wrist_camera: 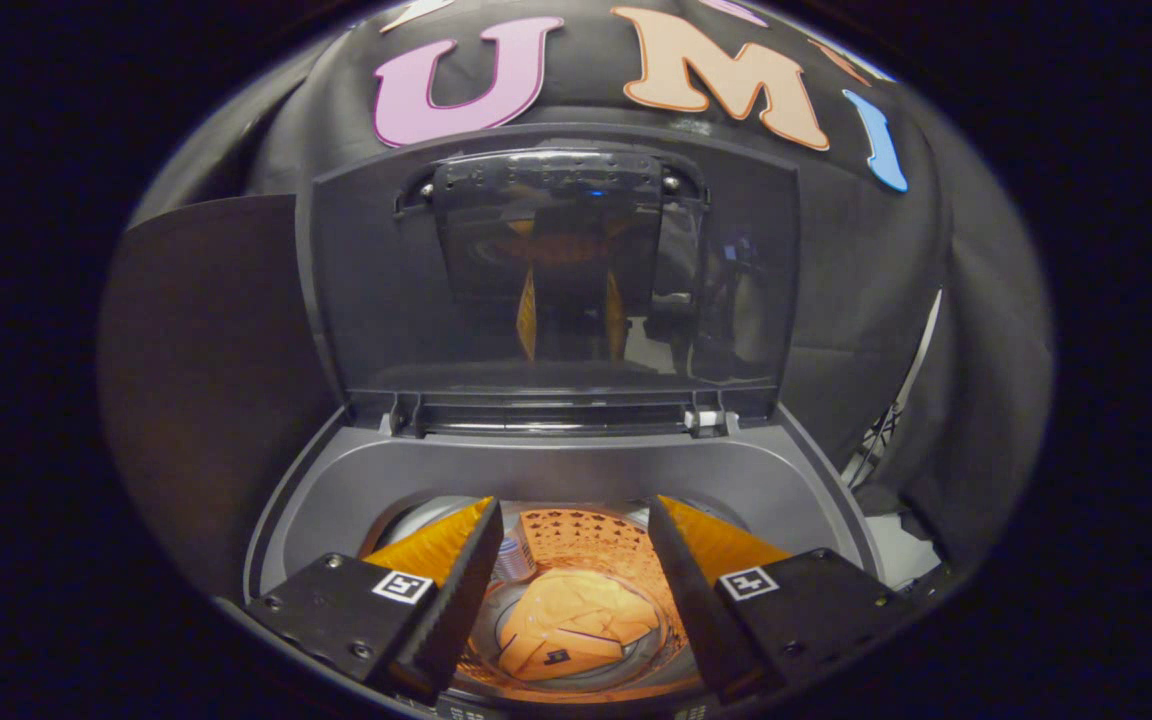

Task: Put the clothes into the washing machine and then close the washing machine lid.

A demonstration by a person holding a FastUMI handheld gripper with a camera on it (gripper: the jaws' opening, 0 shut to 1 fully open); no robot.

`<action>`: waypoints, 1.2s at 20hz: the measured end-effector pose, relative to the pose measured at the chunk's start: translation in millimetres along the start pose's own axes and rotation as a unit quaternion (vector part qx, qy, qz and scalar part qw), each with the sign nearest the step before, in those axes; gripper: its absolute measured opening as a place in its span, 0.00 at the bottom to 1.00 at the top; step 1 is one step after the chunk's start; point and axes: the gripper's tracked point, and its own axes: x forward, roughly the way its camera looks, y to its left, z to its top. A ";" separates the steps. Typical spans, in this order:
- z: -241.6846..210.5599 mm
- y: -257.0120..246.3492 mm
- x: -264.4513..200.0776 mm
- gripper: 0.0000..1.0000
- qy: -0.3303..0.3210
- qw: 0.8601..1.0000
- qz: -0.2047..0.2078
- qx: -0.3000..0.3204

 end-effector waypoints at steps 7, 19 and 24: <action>-2.7 5.3 5.0 0.96 0.010 1.000 0.015 -0.002; -18.9 14.4 4.3 0.98 0.063 0.998 0.009 -0.021; 20.0 29.8 -16.0 0.97 0.053 0.998 0.013 -0.042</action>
